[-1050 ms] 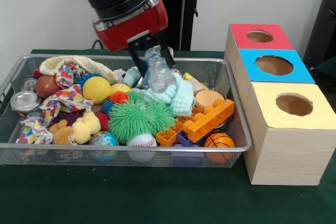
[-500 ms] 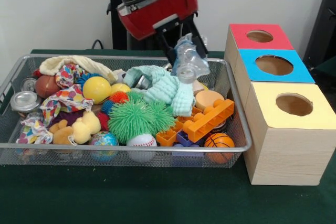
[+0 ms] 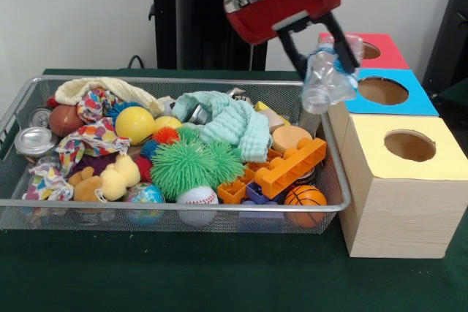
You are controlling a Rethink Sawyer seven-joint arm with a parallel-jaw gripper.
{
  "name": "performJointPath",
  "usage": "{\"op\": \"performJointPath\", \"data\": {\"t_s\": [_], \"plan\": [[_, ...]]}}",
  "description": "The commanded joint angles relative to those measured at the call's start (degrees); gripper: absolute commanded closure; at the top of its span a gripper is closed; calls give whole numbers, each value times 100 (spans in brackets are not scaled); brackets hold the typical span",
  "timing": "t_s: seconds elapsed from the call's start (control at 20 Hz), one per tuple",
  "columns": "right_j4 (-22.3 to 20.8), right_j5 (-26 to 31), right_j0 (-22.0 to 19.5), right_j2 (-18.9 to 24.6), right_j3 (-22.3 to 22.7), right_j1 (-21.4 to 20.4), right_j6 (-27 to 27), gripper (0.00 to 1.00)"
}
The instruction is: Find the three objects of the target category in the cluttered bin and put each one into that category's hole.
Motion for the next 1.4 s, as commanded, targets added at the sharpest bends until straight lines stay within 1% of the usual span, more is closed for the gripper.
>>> {"op": "performJointPath", "data": {"t_s": [0.05, 0.15, 0.35, 0.4, 0.45, 0.5, 0.6, 0.65, 0.75, 0.8, 0.9, 1.05, 1.1, 1.25, 1.35, 1.4], "plan": [[671, 523, 198, 358, 771, 54, 3214, 100], [881, 536, 237, 315, 906, 4, 3747, 100], [1181, 545, 138, 318, 1217, 53, 4157, 100], [1144, 593, 110, 300, 1250, 79, 4216, 100], [875, 985, 51, 264, 1133, 196, 4589, 100], [729, 1317, -25, 308, 1080, 266, 4770, 100], [1007, 1036, -123, 477, 1294, 249, 4284, 100], [1205, 1006, -201, 584, 1444, 214, 4062, 100], [1207, 1211, -289, 616, 1621, 152, 4012, 100], [1436, 1141, -285, 668, 1828, 92, 3849, 100], [2060, 1004, -248, 813, 2144, 25, 3598, 100], [2772, 979, -135, 964, 2433, 26, 3325, 100], [3045, 962, -31, 971, 2620, -47, 3178, 100], [3684, 1127, 122, 1055, 2864, -93, 2949, 100], [3901, 1203, 185, 1088, 2925, -67, 2764, 100], [3937, 1219, 205, 1090, 2947, -67, 2744, 100]]}}
